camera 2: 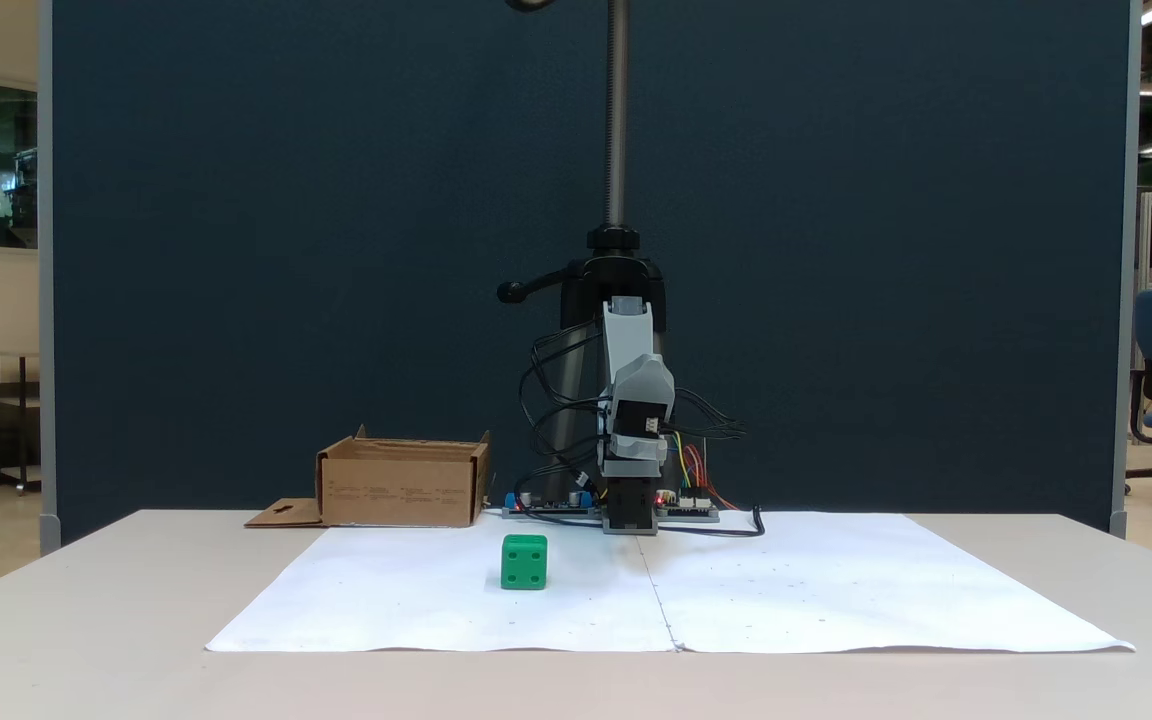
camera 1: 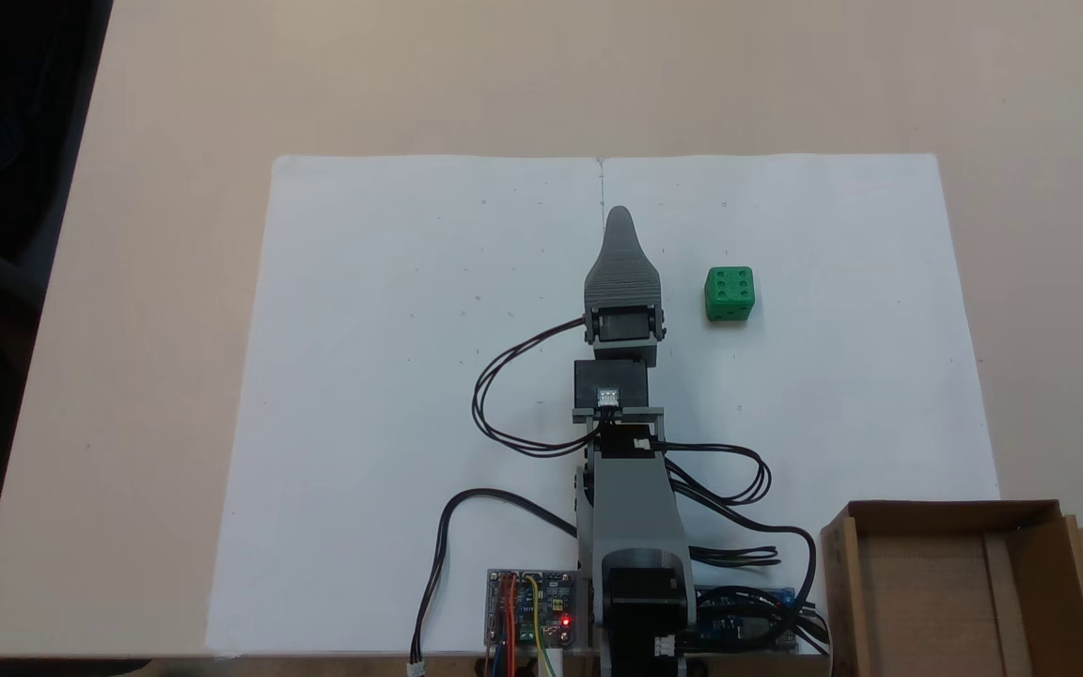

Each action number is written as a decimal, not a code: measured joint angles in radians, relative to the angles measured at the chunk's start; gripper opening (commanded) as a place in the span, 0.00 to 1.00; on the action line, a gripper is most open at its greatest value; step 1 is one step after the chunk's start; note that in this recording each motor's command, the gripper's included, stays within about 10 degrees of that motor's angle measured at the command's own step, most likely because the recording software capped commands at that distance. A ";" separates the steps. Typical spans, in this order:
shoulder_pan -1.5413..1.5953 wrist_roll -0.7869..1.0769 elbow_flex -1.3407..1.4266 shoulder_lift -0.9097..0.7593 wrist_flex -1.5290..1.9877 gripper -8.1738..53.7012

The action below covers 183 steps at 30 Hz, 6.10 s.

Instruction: Grasp a green dice and put it in the bin.

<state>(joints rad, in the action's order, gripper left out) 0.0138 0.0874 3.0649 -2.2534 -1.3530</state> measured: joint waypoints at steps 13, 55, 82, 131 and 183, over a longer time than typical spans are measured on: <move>0.000 0.000 -0.002 0.000 0.000 0.85; -0.026 0.000 -0.086 0.000 0.360 0.80; -0.124 0.008 -0.956 0.009 1.973 0.80; -0.485 0.268 -1.453 0.796 2.287 0.81; -0.518 0.348 -1.453 1.028 2.077 0.80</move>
<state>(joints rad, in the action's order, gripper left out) -0.5047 0.4357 1.6122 -1.2257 0.7240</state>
